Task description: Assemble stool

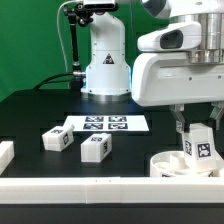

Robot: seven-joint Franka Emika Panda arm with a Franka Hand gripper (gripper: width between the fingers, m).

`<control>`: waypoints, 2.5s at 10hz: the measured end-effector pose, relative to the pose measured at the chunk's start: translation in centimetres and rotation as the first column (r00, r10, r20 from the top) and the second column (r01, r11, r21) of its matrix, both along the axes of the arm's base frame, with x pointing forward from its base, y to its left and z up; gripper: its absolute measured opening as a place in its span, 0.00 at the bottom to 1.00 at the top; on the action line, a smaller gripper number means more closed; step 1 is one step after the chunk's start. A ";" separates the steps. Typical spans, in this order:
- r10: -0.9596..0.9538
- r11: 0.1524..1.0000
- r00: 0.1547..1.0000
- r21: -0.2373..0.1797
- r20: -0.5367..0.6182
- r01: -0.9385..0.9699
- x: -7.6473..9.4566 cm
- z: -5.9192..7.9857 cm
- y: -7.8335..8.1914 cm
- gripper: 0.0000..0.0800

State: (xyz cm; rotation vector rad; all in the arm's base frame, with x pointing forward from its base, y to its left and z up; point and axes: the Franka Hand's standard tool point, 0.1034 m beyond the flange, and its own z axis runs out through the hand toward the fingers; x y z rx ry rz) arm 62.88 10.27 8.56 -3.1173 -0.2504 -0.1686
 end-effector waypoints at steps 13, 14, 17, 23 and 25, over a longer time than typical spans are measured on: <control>-0.855 0.470 0.488 0.136 -0.173 0.872 0.0 0.2 1.1 0.42; -0.881 0.416 0.435 0.134 -0.187 0.899 0.0 0.2 1.2 0.42; -0.929 0.272 0.294 0.124 -0.225 0.954 0.0 0.2 1.5 0.42; -0.949 -0.062 -0.032 0.087 -0.313 0.994 -0.1 0.1 1.9 0.42; -0.899 -0.277 -0.233 0.068 -0.370 0.959 0.2 0.1 1.8 0.42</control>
Offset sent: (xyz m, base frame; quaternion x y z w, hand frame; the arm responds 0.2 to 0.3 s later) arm -0.0008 0.0050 -0.0052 0.0164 -0.0113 0.2602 0.9653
